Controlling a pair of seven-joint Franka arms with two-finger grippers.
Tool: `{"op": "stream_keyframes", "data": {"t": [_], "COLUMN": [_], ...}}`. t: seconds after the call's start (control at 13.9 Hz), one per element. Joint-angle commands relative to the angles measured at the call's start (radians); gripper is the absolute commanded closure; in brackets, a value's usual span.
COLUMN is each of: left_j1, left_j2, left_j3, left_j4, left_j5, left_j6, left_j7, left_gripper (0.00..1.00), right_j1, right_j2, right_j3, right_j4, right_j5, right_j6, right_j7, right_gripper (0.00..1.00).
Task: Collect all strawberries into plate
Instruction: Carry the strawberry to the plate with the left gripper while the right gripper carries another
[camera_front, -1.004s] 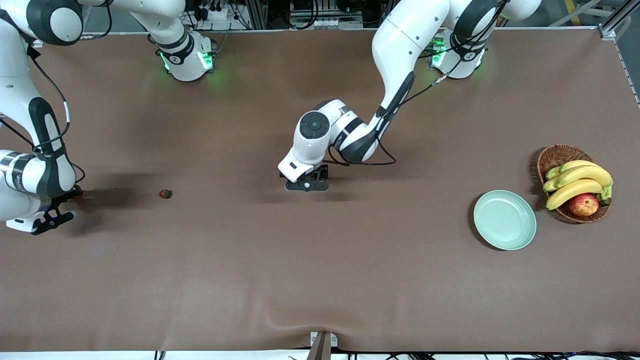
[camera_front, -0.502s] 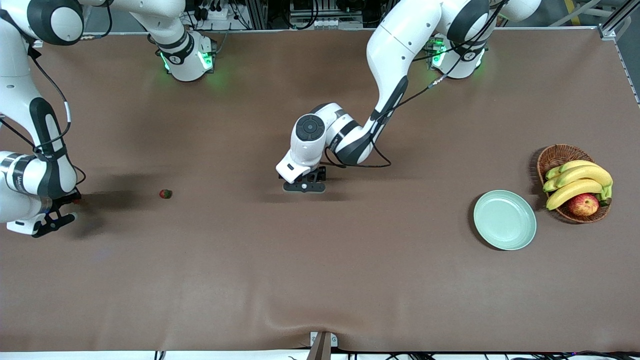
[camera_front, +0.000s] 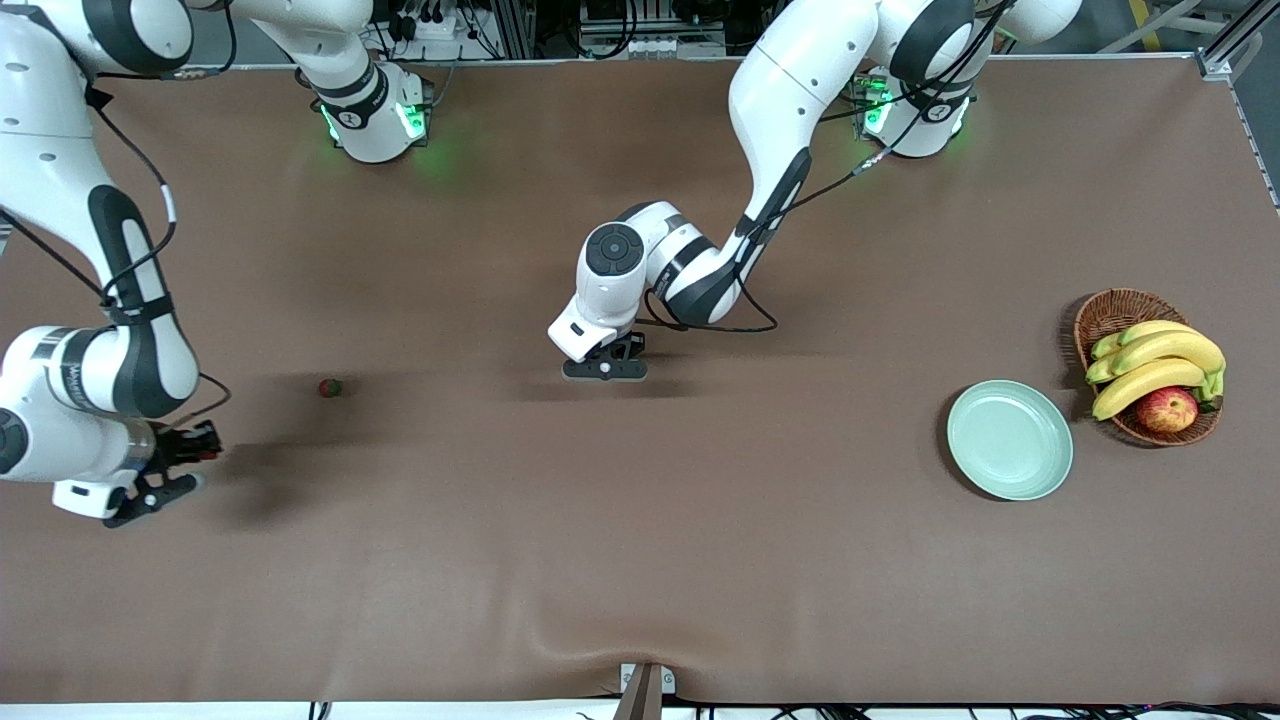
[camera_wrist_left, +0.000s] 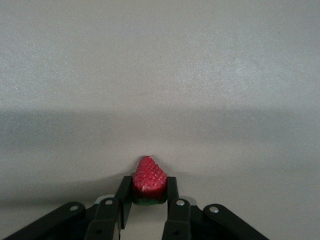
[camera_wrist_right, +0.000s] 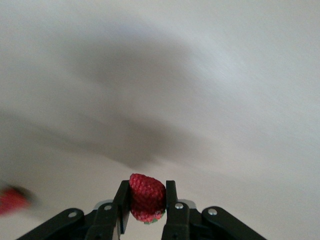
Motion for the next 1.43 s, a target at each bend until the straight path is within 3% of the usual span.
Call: {"op": "stream_keyframes", "data": {"t": [0.0, 0.36, 0.57, 0.86, 1.15, 1.36], "left_j1": [0.009, 0.066, 0.236, 0.395, 0.481, 0.547], "left_j2": [-0.029, -0.203, -0.256, -0.244, -0.242, -0.245], "left_j3": [0.022, 0.201, 0.209, 0.209, 0.209, 0.209], "left_j4": [0.018, 0.019, 0.018, 0.016, -0.039, -0.089], "left_j5": [0.018, 0.010, 0.015, 0.019, 0.019, 0.021], "left_j6": [-0.012, -0.150, -0.213, -0.215, -0.221, -0.228], "left_j7": [-0.054, -0.138, -0.128, -0.062, 0.058, 0.161], "left_gripper": [1.00, 1.00, 1.00, 1.00, 1.00, 1.00], "right_j1": [0.064, 0.162, 0.242, 0.403, 0.553, 0.621], "right_j2": [-0.041, -0.054, -0.051, -0.040, -0.014, 0.011], "right_j3": [0.036, 0.056, 0.056, 0.054, 0.050, 0.045], "right_j4": [0.002, 0.001, -0.005, -0.005, -0.005, -0.007], "right_j5": [0.098, 0.339, 0.493, 0.511, 0.522, 0.616], "right_j6": [-0.069, -0.112, -0.118, -0.103, 0.003, 0.003], "right_j7": [0.196, 0.390, 0.465, 0.641, 0.824, 0.848], "right_gripper": [1.00, 1.00, 1.00, 1.00, 1.00, 0.98]}}
